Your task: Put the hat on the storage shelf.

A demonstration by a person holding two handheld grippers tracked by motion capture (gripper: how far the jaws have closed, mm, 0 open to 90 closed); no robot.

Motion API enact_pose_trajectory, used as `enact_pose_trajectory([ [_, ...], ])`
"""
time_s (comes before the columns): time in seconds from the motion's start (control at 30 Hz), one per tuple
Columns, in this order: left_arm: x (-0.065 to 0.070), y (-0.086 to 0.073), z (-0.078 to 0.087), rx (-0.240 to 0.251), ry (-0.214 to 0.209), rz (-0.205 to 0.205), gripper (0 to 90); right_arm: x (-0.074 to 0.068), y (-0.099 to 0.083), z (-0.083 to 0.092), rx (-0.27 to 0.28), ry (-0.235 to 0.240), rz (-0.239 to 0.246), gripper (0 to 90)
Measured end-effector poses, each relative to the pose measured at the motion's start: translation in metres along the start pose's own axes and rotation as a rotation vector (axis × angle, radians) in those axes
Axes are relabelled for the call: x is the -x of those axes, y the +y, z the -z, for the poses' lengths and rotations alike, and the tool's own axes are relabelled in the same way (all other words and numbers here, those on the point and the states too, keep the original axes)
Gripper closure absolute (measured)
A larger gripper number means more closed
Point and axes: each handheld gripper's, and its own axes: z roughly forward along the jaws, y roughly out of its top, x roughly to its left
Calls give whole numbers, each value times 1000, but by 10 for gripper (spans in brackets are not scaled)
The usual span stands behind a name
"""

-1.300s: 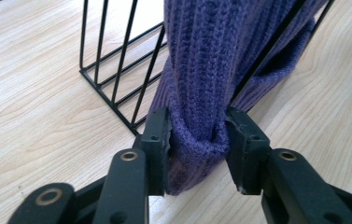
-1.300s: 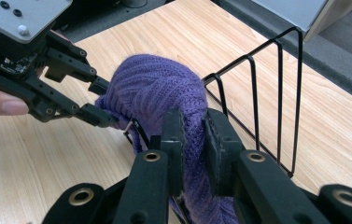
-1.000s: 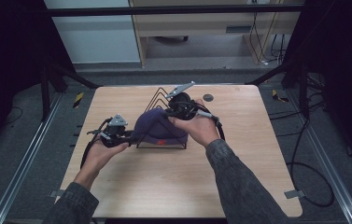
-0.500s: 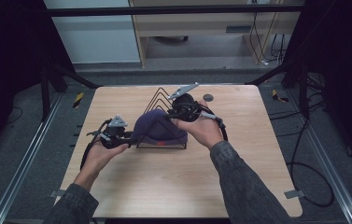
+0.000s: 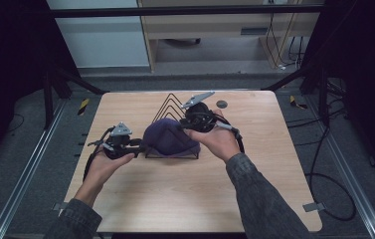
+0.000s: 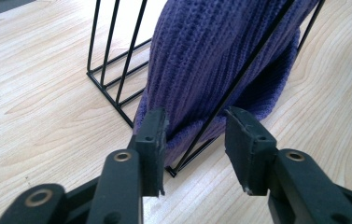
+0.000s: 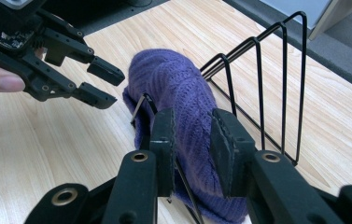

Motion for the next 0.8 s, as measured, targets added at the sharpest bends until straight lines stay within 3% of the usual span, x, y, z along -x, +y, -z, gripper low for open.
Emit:
enact_pose_trajectory([
  [0.23,2,-2,8,1,12,-12,549,-4,1,5,10,2,8,699],
  [0.43,0,-9,19,20,22,7,529,-6,0,8,14,-1,12,691],
  [0.67,3,-14,26,29,39,31,426,-7,-5,10,11,-10,14,650],
  [0.8,7,-16,31,33,56,23,376,-9,-6,14,14,-13,15,621],
])
